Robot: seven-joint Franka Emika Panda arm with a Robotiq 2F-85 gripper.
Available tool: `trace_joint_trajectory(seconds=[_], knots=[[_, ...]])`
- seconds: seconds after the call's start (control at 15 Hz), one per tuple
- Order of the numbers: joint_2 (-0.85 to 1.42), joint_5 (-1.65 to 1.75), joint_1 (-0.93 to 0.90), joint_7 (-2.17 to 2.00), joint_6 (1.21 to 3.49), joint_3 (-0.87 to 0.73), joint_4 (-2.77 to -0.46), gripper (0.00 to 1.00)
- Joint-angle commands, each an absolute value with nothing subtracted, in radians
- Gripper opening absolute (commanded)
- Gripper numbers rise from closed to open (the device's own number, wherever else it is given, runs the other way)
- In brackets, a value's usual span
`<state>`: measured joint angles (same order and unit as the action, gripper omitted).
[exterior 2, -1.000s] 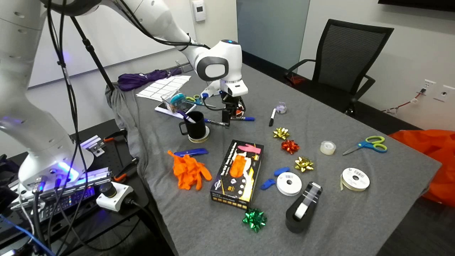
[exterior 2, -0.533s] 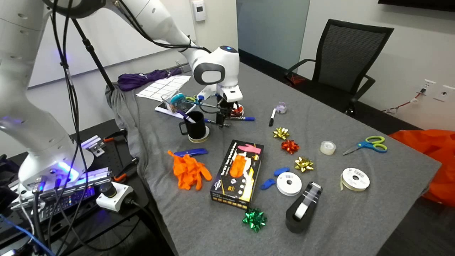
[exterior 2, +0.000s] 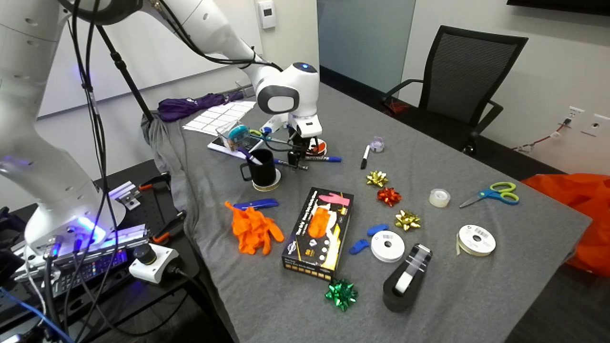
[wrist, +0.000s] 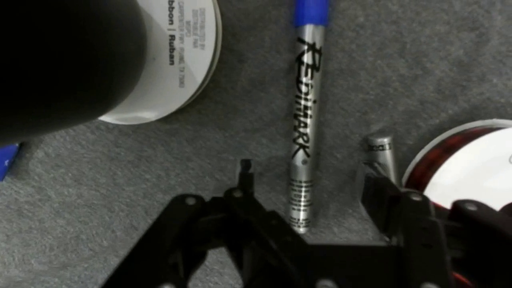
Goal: Put the pen in the cup
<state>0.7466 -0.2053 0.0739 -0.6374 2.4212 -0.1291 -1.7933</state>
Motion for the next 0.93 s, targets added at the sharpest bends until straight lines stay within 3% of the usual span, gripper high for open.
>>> trace_joint_trajectory(seconds=[0.0, 0.33, 0.4, 0.53, 0.6, 0.73, 0.87], knots=[[0.735, -0.231, 0.070, -0.612, 2.465, -0.130, -1.824, 0.37], [0.741, -0.230, 0.072, -0.610, 2.485, -0.132, -1.823, 0.03], [0.743, -0.228, 0.073, -0.608, 2.490, -0.133, -1.821, 0.00], [0.744, -0.225, 0.074, -0.606, 2.501, -0.136, -1.817, 0.02], [0.746, -0.222, 0.072, -0.607, 2.510, -0.139, -1.816, 0.25], [0.751, -0.219, 0.071, -0.610, 2.528, -0.144, -1.816, 0.31], [0.757, -0.218, 0.070, -0.611, 2.543, -0.148, -1.817, 0.43]])
